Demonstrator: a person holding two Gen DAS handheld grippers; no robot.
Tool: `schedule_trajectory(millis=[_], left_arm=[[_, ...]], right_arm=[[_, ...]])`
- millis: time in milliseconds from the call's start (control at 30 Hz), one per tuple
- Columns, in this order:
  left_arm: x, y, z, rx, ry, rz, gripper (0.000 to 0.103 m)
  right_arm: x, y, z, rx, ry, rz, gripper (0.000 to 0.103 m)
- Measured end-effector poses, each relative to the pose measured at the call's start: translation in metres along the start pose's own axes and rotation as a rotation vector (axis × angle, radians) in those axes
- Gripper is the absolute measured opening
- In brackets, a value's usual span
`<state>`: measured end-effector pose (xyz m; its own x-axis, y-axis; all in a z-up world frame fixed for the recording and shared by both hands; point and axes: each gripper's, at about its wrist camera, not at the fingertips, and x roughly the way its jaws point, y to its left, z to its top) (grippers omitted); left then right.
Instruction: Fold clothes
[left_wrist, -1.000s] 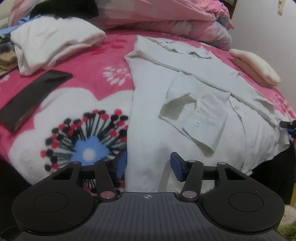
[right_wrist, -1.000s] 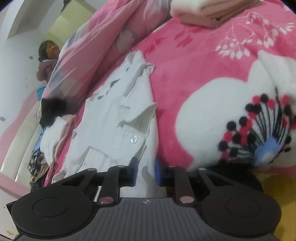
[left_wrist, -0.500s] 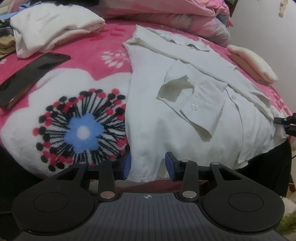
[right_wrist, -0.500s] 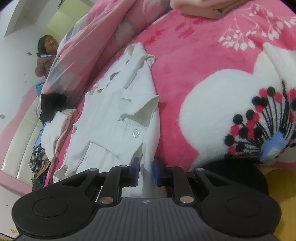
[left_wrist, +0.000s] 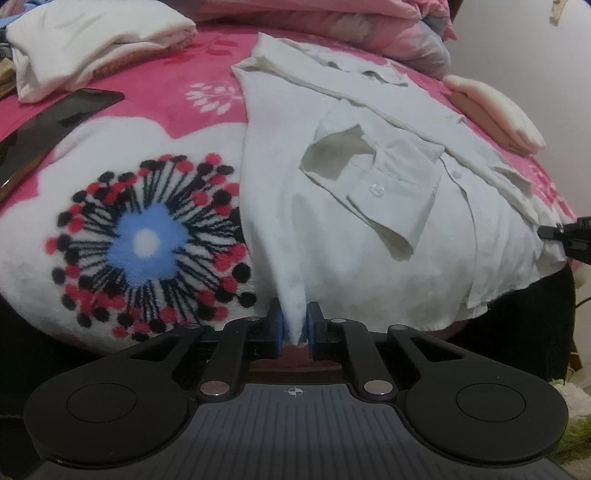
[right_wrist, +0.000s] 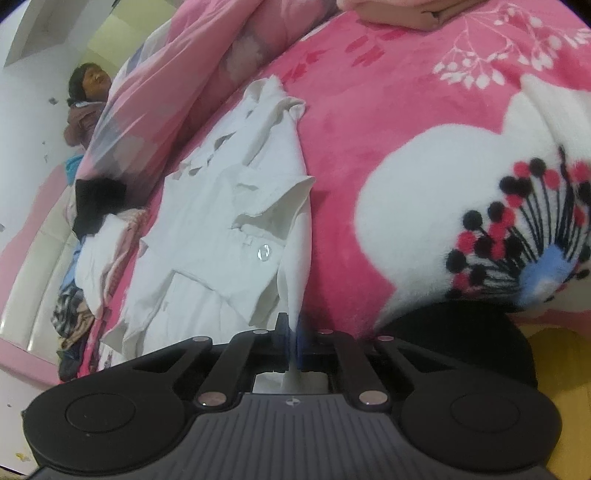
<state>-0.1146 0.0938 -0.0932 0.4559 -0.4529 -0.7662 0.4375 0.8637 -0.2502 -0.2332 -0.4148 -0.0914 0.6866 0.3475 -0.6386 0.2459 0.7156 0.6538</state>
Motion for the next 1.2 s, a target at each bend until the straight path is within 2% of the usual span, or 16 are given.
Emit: schedule_trajectory(millis=[67, 167, 300, 500, 700, 967, 1200], left_arm=[[0.001, -0.001, 0.000, 0.011, 0.001, -0.006, 0.011], [-0.003, -0.005, 0.000, 0.029, -0.012, -0.024, 0.001], [-0.017, -0.012, 0.004, 0.039, -0.058, -0.113, 0.000], [-0.046, -0.007, 0.029, -0.036, -0.171, -0.255, 0.000], [-0.060, 0.001, 0.069, -0.070, -0.279, -0.326, 0.000], [-0.052, 0.013, 0.129, -0.051, -0.382, -0.323, 0.000], [-0.014, 0.033, 0.192, -0.083, -0.408, -0.286, 0.000]], right_arm=[[0.001, 0.000, -0.002, 0.007, 0.006, 0.006, 0.005], [0.001, 0.006, -0.008, -0.024, 0.012, 0.026, 0.003], [-0.013, 0.015, -0.006, -0.031, -0.031, 0.072, 0.001], [-0.034, 0.028, -0.002, -0.043, -0.096, 0.140, 0.001], [-0.041, 0.048, 0.024, -0.090, -0.144, 0.183, 0.001], [-0.017, 0.076, 0.078, -0.174, -0.151, 0.206, 0.001], [0.016, 0.096, 0.131, -0.228, -0.140, 0.224, 0.001]])
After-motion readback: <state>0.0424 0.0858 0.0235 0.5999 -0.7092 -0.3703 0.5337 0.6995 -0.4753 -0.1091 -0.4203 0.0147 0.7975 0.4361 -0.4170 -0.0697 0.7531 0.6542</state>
